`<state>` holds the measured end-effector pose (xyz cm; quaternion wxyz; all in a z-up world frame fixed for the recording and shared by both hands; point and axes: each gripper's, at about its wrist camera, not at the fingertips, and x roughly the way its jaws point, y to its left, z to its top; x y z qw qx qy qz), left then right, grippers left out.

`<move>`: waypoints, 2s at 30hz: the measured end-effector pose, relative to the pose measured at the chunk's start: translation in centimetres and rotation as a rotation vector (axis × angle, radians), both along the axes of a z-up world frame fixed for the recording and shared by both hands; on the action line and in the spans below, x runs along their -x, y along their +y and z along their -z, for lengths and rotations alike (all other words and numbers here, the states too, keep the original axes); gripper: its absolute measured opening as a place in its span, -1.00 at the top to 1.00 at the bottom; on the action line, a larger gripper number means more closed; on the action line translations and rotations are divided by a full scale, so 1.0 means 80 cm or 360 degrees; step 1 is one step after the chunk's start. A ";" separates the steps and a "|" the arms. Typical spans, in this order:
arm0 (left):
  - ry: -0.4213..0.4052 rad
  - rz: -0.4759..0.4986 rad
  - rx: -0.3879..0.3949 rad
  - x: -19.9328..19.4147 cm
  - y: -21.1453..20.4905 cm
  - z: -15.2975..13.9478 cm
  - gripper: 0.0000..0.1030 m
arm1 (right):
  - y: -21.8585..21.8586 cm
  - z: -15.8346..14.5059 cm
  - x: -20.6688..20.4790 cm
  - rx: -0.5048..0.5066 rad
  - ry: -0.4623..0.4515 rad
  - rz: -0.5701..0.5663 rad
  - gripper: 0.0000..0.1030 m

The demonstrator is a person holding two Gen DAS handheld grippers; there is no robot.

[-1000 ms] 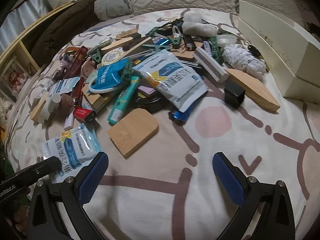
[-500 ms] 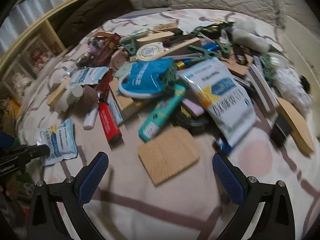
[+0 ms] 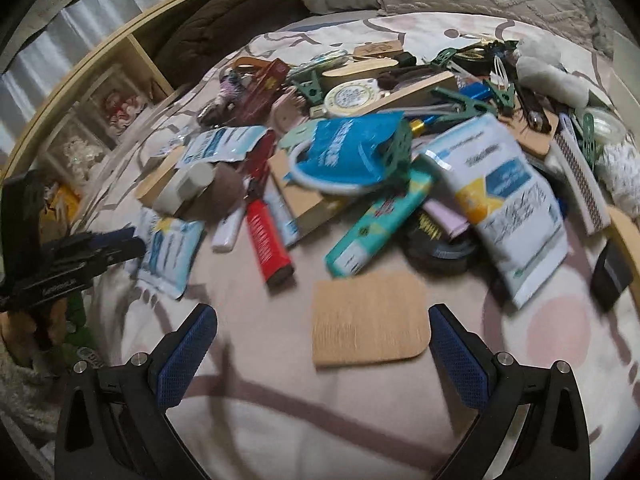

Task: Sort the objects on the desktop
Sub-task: 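Grasp the square bamboo pad with the right gripper while the left tool approaches a white sachet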

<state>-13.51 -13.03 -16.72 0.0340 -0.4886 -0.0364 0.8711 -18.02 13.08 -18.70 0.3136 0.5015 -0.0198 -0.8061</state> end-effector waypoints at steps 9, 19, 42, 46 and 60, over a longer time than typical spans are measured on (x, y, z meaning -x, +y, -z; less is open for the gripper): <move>0.0032 -0.0096 -0.0067 -0.004 0.028 -0.003 -0.55 | -0.011 0.013 -0.014 -0.0076 0.0063 0.0110 -1.00; 0.0132 -0.0222 0.0194 -0.007 0.072 -0.001 -0.76 | -0.020 0.020 -0.024 -0.0130 0.0215 0.0171 -1.00; 0.0013 -0.0354 0.0298 0.020 0.076 0.027 -0.91 | -0.012 0.020 -0.029 -0.0044 0.0252 0.0192 -1.00; 0.0022 -0.0369 0.0242 0.018 0.073 0.027 -0.91 | -0.014 0.019 -0.030 -0.0065 0.0266 0.0220 -1.00; 0.0015 -0.0399 0.0123 0.013 0.079 0.034 -0.97 | 0.005 0.018 -0.032 -0.0077 0.0312 0.0442 -0.12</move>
